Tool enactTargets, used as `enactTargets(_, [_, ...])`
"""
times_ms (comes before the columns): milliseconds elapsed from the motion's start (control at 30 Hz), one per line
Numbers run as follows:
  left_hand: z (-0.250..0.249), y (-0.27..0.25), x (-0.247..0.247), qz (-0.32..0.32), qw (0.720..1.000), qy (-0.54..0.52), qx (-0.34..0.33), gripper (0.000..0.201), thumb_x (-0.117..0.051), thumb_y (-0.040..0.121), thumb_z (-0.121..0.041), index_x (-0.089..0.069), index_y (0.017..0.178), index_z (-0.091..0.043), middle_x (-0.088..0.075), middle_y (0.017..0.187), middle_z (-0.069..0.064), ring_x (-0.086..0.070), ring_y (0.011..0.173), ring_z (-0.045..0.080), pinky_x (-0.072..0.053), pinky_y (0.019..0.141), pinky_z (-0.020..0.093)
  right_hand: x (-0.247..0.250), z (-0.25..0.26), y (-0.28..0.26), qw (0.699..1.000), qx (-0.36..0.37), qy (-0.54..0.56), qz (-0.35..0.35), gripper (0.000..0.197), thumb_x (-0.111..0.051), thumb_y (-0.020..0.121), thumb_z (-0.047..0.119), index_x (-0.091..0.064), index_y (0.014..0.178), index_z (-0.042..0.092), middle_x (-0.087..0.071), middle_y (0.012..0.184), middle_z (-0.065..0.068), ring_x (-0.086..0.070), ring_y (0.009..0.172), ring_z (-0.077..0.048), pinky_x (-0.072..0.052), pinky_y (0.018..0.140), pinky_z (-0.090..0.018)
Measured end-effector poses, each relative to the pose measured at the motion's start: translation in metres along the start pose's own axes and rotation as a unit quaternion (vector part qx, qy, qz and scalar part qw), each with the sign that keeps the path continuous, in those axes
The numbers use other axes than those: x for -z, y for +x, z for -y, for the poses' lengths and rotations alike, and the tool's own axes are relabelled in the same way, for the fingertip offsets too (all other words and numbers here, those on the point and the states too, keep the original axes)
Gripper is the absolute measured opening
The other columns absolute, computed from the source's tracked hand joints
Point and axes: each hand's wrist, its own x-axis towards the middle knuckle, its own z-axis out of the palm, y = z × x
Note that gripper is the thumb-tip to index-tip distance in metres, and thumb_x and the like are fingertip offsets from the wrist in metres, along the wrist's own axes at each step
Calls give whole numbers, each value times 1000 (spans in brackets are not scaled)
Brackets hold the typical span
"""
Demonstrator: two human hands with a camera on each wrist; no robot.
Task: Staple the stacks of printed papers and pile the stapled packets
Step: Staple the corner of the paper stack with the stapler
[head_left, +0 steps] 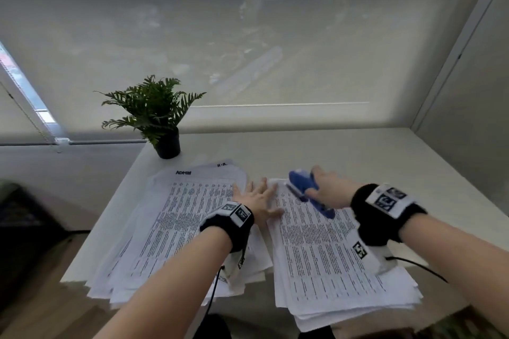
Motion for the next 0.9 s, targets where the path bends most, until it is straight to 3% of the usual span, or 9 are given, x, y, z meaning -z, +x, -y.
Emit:
enactTargets(100, [0, 2, 0, 17, 1000, -12, 2, 84, -37, 87, -68, 11, 148, -37, 23, 157, 1, 14, 147, 30, 8, 110, 65, -29, 7, 10, 998, -18, -67, 9, 39, -44, 95, 28, -35, 128, 8, -62, 117, -16, -60, 106, -32, -42, 77, -34])
enactTargets(200, [-1, 4, 3, 35, 999, -7, 6, 86, -41, 85, -68, 8, 149, -38, 24, 157, 2, 15, 146, 31, 9, 109, 66, -40, 4, 16, 998, -31, -46, 5, 34, -46, 93, 26, -36, 123, 13, -62, 116, -14, -61, 104, -31, -46, 85, -38])
enactTargets(300, [-3, 11, 6, 33, 999, 8, -11, 88, -45, 85, -66, 8, 149, -36, 27, 156, -2, 14, 147, 29, 12, 111, 62, -37, 2, 19, 998, -25, -52, -9, 29, -47, 93, 26, -40, 119, 15, -62, 114, -12, -61, 101, -29, -44, 81, -35])
enactTargets(500, [0, 15, 1, 41, 998, 37, -36, 89, -33, 85, -72, 14, 149, -31, 23, 157, -7, 16, 147, 25, 17, 111, 61, -36, 2, 20, 994, -7, -103, -45, 28, -46, 94, 26, -41, 120, 15, -62, 114, -10, -61, 101, -27, -37, 73, -30])
enactTargets(900, [-1, 18, 0, 45, 996, 72, -40, 92, -31, 83, -75, 19, 148, -31, 25, 156, -4, 18, 146, 29, 19, 110, 61, -48, 11, 32, 992, -26, -106, -70, 28, -45, 95, 17, -41, 123, 12, -63, 115, -11, -62, 103, -31, -49, 83, -37])
